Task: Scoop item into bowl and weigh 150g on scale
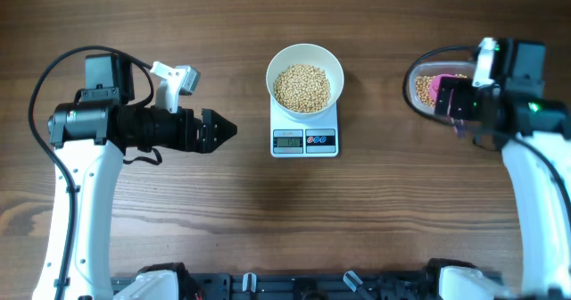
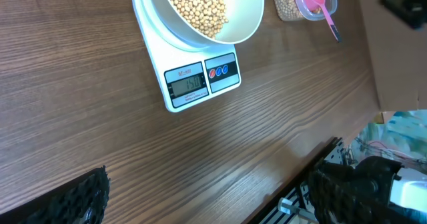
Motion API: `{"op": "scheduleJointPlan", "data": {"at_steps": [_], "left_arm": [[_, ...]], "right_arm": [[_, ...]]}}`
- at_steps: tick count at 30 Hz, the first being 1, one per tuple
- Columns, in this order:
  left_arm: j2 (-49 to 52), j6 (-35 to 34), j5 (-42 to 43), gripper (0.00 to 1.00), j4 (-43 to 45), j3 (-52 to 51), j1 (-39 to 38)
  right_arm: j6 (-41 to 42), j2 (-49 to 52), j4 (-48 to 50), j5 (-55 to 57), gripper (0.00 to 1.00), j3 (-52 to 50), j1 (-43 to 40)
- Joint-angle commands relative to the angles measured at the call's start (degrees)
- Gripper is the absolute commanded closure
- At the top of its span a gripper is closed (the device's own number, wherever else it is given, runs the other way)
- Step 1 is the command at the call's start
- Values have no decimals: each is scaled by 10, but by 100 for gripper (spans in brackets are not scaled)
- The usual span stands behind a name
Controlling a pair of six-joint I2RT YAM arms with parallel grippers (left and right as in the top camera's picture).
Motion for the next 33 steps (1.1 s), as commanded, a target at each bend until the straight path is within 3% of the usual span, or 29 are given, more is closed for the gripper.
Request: {"op": "scheduleJointPlan", "data": {"at_steps": [1,4,7,13,15,22,33], "left_arm": [[0,14,2,0,2,11,-2],[0,14,2,0,2,11,-2],[0,14,2,0,2,11,-2],[0,14,2,0,2,11,-2],[0,14,2,0,2,11,-2],[0,14,2,0,2,11,-2],[0,14,2,0,2,11,-2]], "right_arm": [[17,-79,-17,-62,0,15,2],[35,-137,-66,-116,0,14,2],[102,-181,-107,-116,0,14,2],[108,-267,-189,-115,0,7,2],[152,-294,-201,-114,0,6,2],[169,-301,-253,-116,0,6,2],[163,-301,-254,-100,0,6,2]]}}
